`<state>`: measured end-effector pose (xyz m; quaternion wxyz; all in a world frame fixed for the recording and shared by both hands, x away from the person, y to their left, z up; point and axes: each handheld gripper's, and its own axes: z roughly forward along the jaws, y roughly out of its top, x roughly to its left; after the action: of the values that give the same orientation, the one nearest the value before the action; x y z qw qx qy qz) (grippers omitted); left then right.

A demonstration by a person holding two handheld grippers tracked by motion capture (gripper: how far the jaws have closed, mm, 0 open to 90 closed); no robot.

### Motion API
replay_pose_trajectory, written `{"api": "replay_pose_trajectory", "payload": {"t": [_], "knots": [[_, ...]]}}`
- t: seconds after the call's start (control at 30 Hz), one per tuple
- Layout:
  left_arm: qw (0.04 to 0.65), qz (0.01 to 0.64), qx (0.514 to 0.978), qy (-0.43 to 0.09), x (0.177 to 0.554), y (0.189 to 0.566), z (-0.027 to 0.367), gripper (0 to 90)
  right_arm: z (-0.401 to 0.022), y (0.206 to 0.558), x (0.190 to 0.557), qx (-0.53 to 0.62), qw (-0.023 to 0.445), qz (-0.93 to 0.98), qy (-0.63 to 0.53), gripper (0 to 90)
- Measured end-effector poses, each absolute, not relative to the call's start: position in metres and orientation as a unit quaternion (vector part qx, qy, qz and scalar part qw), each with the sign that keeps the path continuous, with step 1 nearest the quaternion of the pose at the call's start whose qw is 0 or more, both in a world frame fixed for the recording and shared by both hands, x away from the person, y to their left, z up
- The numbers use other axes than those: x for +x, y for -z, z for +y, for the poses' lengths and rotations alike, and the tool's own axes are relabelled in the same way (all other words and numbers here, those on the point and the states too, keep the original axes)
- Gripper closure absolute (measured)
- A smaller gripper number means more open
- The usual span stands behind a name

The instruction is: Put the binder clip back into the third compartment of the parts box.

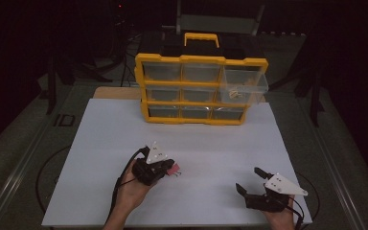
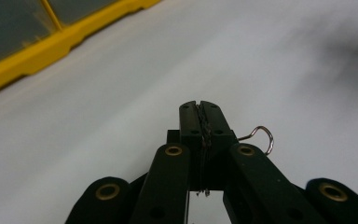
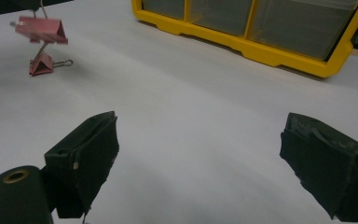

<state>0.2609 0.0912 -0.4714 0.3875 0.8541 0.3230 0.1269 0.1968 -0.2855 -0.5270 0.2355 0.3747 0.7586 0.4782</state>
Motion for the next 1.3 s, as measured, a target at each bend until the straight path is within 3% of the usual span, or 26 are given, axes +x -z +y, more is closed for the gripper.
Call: {"api": "replay_pose_trajectory", "payload": {"t": [1.3], "knots": [[0.491, 0.307, 0.81, -0.091, 0.336, 0.399, 0.107, 89.6, -0.285, 0.527, 0.197, 0.372, 0.236, 0.756, -0.484, 10.9]]}}
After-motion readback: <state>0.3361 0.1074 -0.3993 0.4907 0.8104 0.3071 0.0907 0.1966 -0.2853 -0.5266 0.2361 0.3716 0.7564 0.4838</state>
